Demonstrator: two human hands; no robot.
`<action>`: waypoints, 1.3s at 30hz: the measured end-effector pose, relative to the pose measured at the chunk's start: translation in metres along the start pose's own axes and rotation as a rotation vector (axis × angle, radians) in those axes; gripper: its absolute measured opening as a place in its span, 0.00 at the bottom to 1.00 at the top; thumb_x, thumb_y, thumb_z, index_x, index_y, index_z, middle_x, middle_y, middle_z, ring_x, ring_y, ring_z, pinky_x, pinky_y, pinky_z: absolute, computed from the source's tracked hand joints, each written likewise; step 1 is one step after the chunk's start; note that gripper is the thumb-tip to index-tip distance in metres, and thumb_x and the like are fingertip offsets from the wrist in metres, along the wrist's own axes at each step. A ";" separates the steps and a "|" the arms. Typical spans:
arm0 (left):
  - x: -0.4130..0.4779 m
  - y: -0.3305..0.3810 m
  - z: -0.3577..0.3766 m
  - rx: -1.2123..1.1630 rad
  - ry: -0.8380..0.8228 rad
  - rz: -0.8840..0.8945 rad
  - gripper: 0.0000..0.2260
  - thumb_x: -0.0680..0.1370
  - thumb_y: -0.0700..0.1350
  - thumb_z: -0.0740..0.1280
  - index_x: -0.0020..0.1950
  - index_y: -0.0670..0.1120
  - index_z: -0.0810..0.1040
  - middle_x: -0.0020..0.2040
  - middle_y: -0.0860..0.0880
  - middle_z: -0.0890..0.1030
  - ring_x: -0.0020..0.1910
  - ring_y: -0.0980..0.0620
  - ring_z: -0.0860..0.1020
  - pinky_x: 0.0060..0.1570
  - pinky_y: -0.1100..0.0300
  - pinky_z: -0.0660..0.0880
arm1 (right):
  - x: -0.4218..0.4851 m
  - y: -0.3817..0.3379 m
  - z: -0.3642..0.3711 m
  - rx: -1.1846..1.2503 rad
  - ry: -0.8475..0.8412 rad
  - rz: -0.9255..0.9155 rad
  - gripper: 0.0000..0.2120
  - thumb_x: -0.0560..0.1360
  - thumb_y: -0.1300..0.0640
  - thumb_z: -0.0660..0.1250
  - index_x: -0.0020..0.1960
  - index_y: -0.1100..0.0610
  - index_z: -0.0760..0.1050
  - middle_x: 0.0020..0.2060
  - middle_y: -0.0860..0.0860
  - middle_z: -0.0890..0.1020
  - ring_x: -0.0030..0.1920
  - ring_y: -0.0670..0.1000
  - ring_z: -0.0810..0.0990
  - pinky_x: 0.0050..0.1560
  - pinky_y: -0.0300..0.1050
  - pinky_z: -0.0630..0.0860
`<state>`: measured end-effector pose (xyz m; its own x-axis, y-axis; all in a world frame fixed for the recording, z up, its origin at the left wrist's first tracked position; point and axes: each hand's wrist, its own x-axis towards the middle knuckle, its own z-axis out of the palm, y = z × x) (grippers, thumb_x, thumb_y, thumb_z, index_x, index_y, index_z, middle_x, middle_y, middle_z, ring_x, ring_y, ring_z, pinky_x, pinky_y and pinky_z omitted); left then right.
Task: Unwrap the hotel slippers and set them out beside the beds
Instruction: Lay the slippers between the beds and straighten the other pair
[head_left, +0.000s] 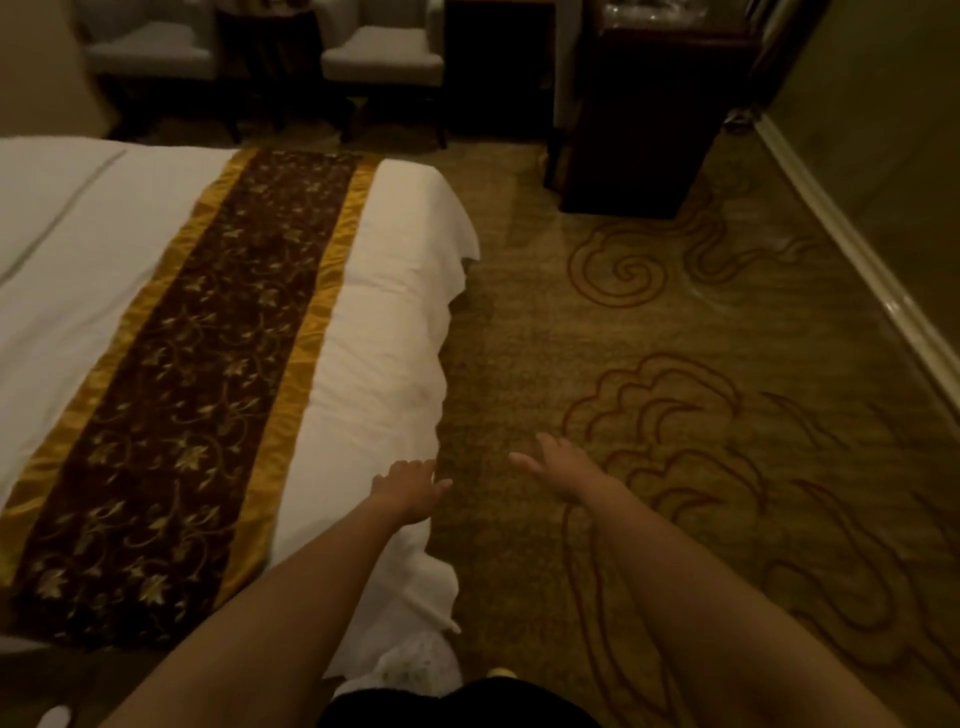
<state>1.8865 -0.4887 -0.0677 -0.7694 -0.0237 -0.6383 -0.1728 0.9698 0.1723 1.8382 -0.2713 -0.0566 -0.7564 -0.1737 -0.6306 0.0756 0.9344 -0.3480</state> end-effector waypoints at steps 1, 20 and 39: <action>0.011 0.008 -0.008 -0.002 0.005 0.001 0.25 0.80 0.59 0.51 0.74 0.49 0.59 0.73 0.44 0.65 0.72 0.42 0.63 0.67 0.44 0.62 | 0.008 0.009 -0.011 0.027 -0.001 0.011 0.38 0.75 0.34 0.52 0.76 0.56 0.50 0.76 0.59 0.56 0.75 0.61 0.55 0.74 0.57 0.55; 0.314 0.124 -0.216 0.071 -0.007 0.134 0.27 0.80 0.58 0.52 0.75 0.46 0.57 0.75 0.44 0.62 0.74 0.42 0.59 0.71 0.43 0.61 | 0.266 0.060 -0.249 -0.029 0.057 0.038 0.36 0.75 0.35 0.53 0.74 0.58 0.54 0.73 0.61 0.60 0.72 0.63 0.60 0.72 0.57 0.59; 0.622 0.213 -0.446 -0.087 -0.033 0.003 0.27 0.81 0.56 0.51 0.76 0.45 0.54 0.77 0.43 0.58 0.75 0.42 0.57 0.73 0.46 0.58 | 0.592 0.068 -0.501 -0.172 -0.063 -0.044 0.37 0.76 0.35 0.53 0.75 0.58 0.53 0.74 0.61 0.58 0.74 0.62 0.57 0.73 0.55 0.57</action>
<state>1.0968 -0.4057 -0.0930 -0.7496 -0.0119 -0.6618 -0.2248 0.9450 0.2376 1.0701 -0.1547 -0.1064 -0.7140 -0.2295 -0.6615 -0.0727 0.9639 -0.2560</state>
